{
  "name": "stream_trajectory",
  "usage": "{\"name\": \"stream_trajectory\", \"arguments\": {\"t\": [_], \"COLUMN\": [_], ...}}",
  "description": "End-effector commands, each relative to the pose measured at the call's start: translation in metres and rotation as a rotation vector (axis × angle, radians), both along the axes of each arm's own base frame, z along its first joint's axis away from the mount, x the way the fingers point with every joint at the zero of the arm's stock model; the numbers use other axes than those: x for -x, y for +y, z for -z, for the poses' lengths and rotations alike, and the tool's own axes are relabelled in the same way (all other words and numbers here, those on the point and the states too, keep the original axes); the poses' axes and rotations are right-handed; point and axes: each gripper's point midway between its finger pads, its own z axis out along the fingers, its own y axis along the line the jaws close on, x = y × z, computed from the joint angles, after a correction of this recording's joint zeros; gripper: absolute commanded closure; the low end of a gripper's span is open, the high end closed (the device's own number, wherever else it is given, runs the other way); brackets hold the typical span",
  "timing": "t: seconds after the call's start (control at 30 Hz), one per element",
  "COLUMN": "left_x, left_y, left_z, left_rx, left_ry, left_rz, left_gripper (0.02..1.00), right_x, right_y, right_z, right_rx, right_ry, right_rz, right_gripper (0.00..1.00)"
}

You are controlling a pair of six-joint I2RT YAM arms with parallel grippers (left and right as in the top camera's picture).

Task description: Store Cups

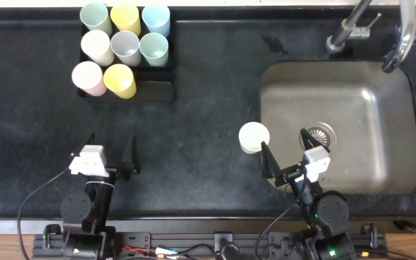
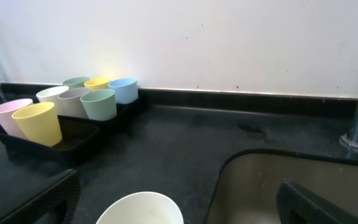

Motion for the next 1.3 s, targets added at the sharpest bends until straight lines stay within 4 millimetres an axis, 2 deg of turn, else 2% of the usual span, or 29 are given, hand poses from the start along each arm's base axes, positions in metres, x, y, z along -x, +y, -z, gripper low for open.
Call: {"name": "stream_trajectory", "arguments": {"t": [0.03,0.2,0.5,0.6,0.7,0.83,1.0,1.3], "left_x": [0.0,0.0,0.0,0.0,0.0,0.0,0.0,0.0], "left_y": [0.003,0.003,0.003,0.003,0.003,0.003,0.003,0.003], "left_z": [0.0,0.0,0.0,0.0,0.0,0.0,0.0,0.0], "left_rx": [0.008,0.008,0.008,0.008,0.008,0.008,0.008,0.008], "left_ry": [-0.002,-0.003,-0.002,-0.003,-0.002,-0.002,-0.002,-0.003], "left_rz": [-0.013,-0.013,-0.013,-0.013,-0.013,-0.013,-0.013,-0.013], "left_gripper": [0.018,0.02,0.018,0.018,0.018,0.02,0.018,0.018], "right_x": [0.0,-0.001,0.003,0.0,-0.005,-0.015,-0.023,-0.028], "right_y": [-0.004,-0.02,-0.021,-0.02,-0.018,-0.014,-0.01,0.013], "right_z": [0.001,-0.03,-0.109,-0.129,-0.14,-0.138,-0.119,-0.057], "right_rx": [0.014,0.048,0.109,0.133,0.163,0.217,0.297,0.372], "right_ry": [0.02,0.096,0.227,0.289,0.37,0.507,0.715,1.086], "right_rz": [0.027,0.114,0.11,0.109,0.104,0.099,0.086,-0.023], "right_gripper": [0.003,0.003,0.003,0.003,0.005,0.003,0.003,0.003]}}
